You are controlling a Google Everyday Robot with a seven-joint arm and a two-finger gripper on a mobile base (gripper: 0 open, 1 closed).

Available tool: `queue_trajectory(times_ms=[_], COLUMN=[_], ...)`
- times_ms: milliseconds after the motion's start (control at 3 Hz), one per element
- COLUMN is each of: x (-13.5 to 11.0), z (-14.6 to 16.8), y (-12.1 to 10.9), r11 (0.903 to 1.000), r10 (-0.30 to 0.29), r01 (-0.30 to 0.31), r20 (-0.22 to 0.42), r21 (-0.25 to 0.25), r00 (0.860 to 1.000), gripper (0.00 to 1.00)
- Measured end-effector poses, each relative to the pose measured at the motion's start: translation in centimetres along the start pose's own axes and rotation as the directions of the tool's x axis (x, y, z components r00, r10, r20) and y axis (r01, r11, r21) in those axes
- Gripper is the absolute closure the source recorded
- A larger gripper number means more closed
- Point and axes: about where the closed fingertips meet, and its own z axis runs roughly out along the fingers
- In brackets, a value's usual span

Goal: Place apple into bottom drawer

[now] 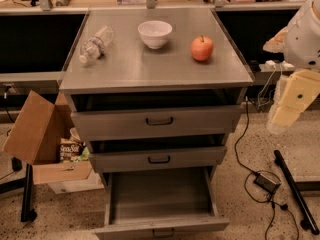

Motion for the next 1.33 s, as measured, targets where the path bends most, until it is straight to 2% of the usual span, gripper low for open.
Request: queue_trajectory(times_ms=[333,667,1000,1333], x=[0.0,-0.2,-0.3,-1.3], z=[0.0,1.3,3.8,6.5], y=[0.0,-2.1,-5.7,-9.4], r11=[1.0,0.999,0.9947,0.9887], r10=[0.0,0.035,0.092,0.139], r01=[0.0,-0.036,-0.098,-0.149], r20=[0.0,0.042,0.149,0.272], r21=[0.0,0.026,0.031,0.014], r00=[1.0,0.999,0.985,0.952], gripper=[0.0,0.0,0.0,0.0])
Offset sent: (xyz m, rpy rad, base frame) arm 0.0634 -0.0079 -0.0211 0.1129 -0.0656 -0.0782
